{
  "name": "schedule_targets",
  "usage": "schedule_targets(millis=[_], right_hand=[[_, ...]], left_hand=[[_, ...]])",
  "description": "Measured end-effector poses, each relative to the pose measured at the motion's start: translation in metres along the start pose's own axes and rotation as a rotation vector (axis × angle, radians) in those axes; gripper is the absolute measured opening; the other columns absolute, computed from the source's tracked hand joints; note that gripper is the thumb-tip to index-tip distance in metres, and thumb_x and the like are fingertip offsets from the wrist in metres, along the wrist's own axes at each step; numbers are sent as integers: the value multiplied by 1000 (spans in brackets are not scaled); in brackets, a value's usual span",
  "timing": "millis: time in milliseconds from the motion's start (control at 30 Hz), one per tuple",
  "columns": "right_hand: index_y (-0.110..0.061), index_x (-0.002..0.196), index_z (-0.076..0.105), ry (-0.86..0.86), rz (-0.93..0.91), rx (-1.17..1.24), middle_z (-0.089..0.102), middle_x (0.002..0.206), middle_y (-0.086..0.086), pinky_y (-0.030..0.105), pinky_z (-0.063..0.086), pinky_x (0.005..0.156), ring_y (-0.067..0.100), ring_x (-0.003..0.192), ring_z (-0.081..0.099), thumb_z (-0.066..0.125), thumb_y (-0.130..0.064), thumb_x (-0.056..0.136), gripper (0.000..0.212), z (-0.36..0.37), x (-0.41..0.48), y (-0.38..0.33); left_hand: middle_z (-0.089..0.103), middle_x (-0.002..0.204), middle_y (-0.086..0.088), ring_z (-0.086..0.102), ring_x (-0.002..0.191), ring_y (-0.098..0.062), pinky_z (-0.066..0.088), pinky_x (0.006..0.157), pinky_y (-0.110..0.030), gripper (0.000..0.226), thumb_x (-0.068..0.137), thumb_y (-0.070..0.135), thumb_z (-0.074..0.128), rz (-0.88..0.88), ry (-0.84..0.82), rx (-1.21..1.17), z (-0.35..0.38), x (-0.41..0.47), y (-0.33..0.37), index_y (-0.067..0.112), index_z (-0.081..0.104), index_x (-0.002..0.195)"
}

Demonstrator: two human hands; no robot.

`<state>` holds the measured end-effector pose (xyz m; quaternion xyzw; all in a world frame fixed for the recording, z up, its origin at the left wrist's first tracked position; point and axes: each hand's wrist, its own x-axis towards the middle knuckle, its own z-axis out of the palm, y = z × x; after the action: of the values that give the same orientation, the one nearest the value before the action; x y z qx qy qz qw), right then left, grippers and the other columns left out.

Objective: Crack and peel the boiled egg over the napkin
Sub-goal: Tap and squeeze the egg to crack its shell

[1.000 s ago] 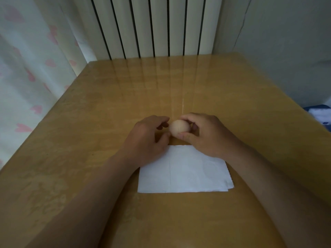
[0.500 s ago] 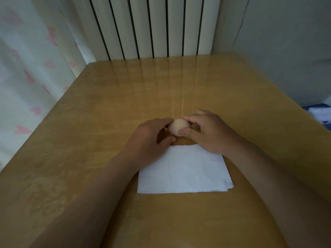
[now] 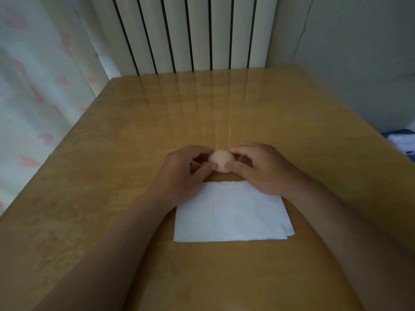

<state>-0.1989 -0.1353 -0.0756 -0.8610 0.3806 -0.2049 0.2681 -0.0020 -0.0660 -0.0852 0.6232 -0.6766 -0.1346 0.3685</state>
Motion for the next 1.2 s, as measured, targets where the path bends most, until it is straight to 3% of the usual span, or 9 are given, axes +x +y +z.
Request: schedule_targets(millis=[100, 200, 300, 500, 633, 833, 967, 1067, 1200], right_hand=[[-24, 127, 62, -11, -6, -30, 63, 107, -4, 40, 50, 89, 12, 98, 55, 65, -42, 90, 41, 2, 0, 0], [-26, 144, 48, 12, -14, -5, 56, 124, -13, 25, 44, 92, 5, 104, 51, 73, -36, 86, 64, 3, -1, -2], [-25, 134, 58, 105, -69, 54, 59, 116, -13, 20, 44, 86, 3, 99, 54, 75, -28, 86, 52, 6, -1, -6], [-34, 128, 55, 88, 15, 1, 61, 112, -10, 46, 48, 97, 17, 107, 58, 71, -42, 85, 46, 11, -1, -2], [-30, 129, 55, 148, -27, 102, 59, 116, -10, 27, 50, 85, 5, 101, 57, 73, -31, 87, 46, 11, -2, -4], [-31, 132, 60, 177, 17, 101, 48, 111, -4, 17, 48, 83, 9, 96, 58, 74, -28, 85, 49, 3, -1, -5], [-33, 145, 48, 50, 0, -46, 40, 112, -6, 23, 43, 90, 10, 105, 50, 63, -29, 93, 55, 0, 0, -4], [-31, 147, 43, 59, -38, -71, 44, 112, -8, 24, 47, 82, 11, 100, 52, 63, -26, 92, 59, 1, 1, -7], [-24, 123, 53, 184, -77, -38, 58, 113, -8, 19, 45, 69, 13, 96, 58, 71, -22, 84, 43, -1, 0, -12]], left_hand=[[66, 100, 13, 58, 93, 9, 41, 78, 0, 26, 91, 20, 72, -12, 10, -22, 1, -1, 1, 20, 71, 117], [66, 100, 13, 59, 91, 13, 41, 78, -1, 30, 90, 20, 73, -22, 20, -35, 2, -1, 0, 19, 70, 120], [64, 97, 20, 57, 94, 16, 41, 77, -1, 32, 92, 20, 70, -49, 34, -60, 1, -1, 0, 21, 66, 124], [65, 98, 14, 54, 100, 10, 43, 74, -2, 34, 95, 7, 60, -108, 96, -51, -1, -1, -3, 19, 62, 127], [65, 95, 13, 53, 99, 9, 42, 73, -2, 34, 95, 3, 58, -101, 104, -49, 0, -1, -4, 16, 62, 126], [64, 94, 15, 55, 92, 8, 44, 71, -3, 35, 96, 4, 57, -128, 123, -55, 0, -1, -4, 17, 61, 127], [65, 94, 13, 56, 82, 14, 43, 69, -3, 35, 95, 3, 57, -131, 115, -56, 0, 0, -3, 17, 61, 127], [65, 94, 11, 55, 79, 14, 42, 68, -3, 35, 95, 1, 56, -126, 106, -57, 1, -2, -1, 16, 61, 126], [65, 94, 13, 56, 80, 14, 42, 68, -3, 35, 95, 3, 56, -129, 103, -50, 1, -2, -2, 17, 61, 127]])
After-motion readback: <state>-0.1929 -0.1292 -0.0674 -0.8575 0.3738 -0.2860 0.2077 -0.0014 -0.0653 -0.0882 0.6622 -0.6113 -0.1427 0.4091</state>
